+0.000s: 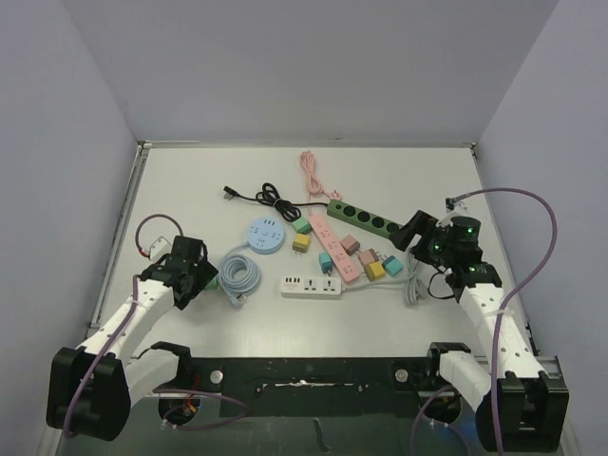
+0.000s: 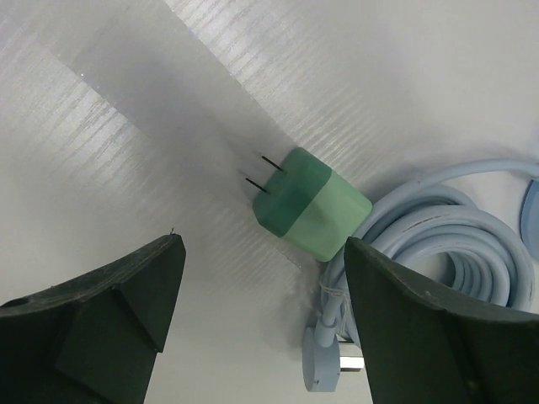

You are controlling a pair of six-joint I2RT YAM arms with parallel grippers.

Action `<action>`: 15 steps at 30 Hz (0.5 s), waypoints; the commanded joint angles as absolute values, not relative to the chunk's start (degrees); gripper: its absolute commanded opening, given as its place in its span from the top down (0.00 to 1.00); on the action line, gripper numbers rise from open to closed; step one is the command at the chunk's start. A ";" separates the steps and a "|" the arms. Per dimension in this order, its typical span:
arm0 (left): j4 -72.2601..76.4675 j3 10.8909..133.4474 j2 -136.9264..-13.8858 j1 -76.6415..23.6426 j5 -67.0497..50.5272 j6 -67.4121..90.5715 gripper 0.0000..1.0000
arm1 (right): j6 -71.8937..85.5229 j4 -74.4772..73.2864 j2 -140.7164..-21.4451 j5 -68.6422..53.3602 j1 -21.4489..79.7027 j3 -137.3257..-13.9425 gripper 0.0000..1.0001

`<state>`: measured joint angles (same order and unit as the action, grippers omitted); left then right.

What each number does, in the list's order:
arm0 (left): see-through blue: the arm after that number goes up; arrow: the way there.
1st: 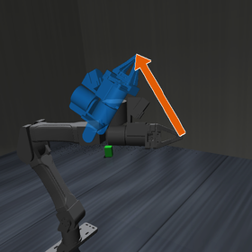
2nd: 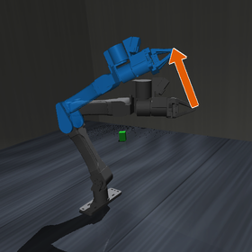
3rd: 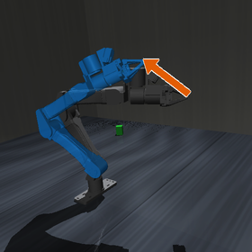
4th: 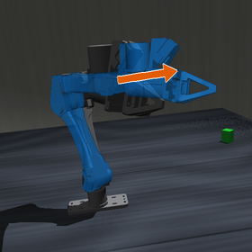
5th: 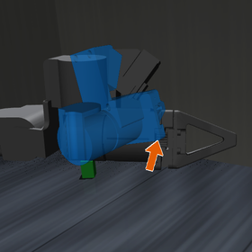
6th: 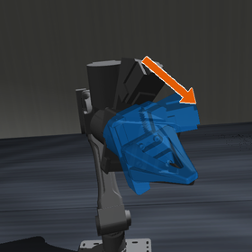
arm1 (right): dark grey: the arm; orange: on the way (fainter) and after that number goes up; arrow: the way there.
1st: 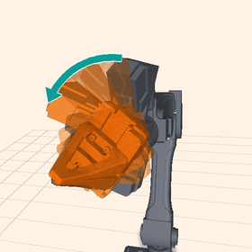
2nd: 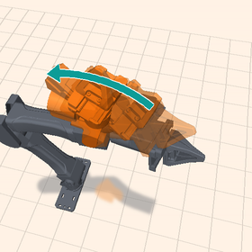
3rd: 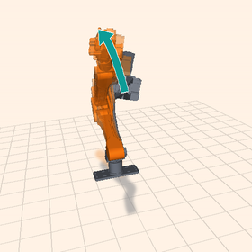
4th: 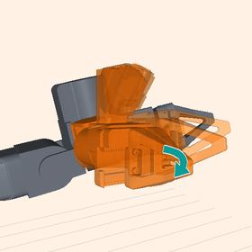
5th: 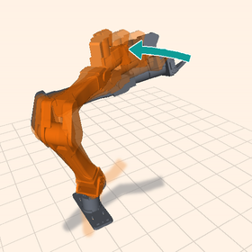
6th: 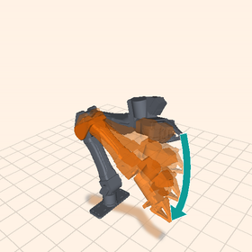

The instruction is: Insert the plug

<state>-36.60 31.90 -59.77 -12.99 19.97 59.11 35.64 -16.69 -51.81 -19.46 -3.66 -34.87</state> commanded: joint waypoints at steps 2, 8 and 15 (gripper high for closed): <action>-31.89 34.15 -60.36 -12.53 19.93 60.96 0.23 | 29.87 -13.82 -55.51 -7.00 7.10 -40.39 0.21; -29.07 33.56 -59.58 -12.06 22.06 62.20 0.23 | 30.44 -13.08 -58.35 -5.30 10.68 -41.28 0.21; -29.35 35.16 -65.09 -11.78 23.56 65.03 0.22 | 32.25 -11.49 -59.07 -3.81 14.69 -41.14 0.21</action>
